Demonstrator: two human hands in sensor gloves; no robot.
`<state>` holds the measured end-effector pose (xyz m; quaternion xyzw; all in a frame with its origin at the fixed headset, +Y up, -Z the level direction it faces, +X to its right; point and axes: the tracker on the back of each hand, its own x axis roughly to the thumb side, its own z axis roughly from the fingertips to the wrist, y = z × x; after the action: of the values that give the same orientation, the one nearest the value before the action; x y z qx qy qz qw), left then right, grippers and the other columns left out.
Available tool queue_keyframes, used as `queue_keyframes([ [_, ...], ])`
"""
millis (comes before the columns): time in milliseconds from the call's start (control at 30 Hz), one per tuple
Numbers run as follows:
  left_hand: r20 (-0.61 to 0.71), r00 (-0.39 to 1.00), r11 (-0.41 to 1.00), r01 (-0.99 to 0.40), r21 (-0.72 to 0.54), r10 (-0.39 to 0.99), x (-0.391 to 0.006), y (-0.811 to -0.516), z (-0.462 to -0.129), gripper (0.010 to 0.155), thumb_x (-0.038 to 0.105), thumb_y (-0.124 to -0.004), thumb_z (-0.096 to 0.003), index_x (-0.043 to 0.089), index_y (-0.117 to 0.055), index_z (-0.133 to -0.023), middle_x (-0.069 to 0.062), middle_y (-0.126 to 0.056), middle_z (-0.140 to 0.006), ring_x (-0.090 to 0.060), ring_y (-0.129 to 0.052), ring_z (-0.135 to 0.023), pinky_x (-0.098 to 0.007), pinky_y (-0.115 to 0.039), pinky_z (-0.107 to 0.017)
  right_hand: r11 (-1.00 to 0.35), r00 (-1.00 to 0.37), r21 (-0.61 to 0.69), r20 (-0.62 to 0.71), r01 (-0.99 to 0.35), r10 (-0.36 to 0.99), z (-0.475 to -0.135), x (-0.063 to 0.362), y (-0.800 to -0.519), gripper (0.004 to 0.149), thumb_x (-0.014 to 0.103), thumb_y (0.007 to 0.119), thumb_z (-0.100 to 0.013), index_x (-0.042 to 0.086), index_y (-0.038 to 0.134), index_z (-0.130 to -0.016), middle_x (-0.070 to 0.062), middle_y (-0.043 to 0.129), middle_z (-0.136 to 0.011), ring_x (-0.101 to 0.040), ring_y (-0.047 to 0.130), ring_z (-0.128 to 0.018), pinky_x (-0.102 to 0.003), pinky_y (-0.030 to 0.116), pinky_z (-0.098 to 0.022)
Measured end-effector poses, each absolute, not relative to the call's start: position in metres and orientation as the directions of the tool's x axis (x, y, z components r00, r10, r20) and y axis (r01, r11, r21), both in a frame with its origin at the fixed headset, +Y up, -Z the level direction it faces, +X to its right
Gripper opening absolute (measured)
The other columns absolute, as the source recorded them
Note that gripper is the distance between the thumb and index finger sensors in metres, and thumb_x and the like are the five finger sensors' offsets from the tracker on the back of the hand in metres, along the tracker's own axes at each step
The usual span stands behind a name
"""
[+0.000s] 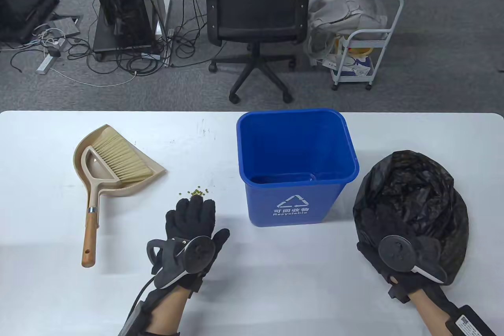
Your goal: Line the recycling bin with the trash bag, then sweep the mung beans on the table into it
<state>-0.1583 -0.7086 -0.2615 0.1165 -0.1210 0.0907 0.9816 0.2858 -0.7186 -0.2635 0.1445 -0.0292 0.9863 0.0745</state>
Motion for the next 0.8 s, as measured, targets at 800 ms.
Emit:
queue_keyframes([
  [800, 0.289, 0.934, 0.954, -0.26, 0.15, 0.21, -0.155, -0.713, -0.25, 0.077, 0.049, -0.082, -0.0489, 0.003, -0.069, -0.109, -0.032, -0.067, -0.113, -0.066, -0.063, -0.099, -0.079, -0.054, -0.068, -0.979, -0.981, 0.127, -0.13, -0.159, 0.143, -0.268, 0.395, -0.699, 0.075, 0.033, 0.09, -0.044, 0.004, 0.066, -0.108, -0.039, 0.052, -0.11, -0.067, 0.06, -0.094, -0.076, 0.056, -0.062],
])
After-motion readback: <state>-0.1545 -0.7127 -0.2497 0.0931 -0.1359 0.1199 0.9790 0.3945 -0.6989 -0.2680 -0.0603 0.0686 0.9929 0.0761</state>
